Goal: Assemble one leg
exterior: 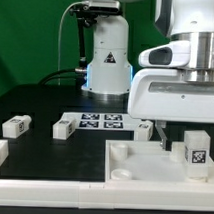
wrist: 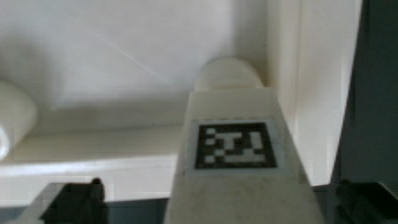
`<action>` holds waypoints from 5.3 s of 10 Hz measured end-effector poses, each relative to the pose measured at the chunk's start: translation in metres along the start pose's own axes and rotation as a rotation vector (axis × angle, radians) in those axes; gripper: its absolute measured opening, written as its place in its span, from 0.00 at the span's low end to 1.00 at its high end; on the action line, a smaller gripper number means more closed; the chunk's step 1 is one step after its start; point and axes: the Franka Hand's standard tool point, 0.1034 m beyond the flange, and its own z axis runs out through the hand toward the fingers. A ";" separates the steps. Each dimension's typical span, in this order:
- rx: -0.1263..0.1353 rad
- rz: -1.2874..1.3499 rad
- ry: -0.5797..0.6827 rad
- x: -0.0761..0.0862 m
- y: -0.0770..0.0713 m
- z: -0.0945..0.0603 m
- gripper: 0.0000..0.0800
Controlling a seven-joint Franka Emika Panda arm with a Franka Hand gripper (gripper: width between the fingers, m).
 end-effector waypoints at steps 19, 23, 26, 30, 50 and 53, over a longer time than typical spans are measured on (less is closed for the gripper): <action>-0.029 1.573 0.001 -0.008 -0.009 0.003 0.36; -0.023 1.613 -0.005 -0.009 -0.010 0.004 0.71; -0.003 1.186 0.023 -0.005 -0.009 0.003 0.81; -0.007 0.643 0.023 -0.004 -0.007 0.002 0.81; -0.025 1.116 0.034 -0.010 -0.004 -0.004 0.36; -0.049 1.525 0.002 -0.014 -0.011 -0.007 0.36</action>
Offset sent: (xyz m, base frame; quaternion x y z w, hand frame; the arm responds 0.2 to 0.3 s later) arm 0.0000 0.0000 0.0000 0.0000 0.0000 0.0000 1.0000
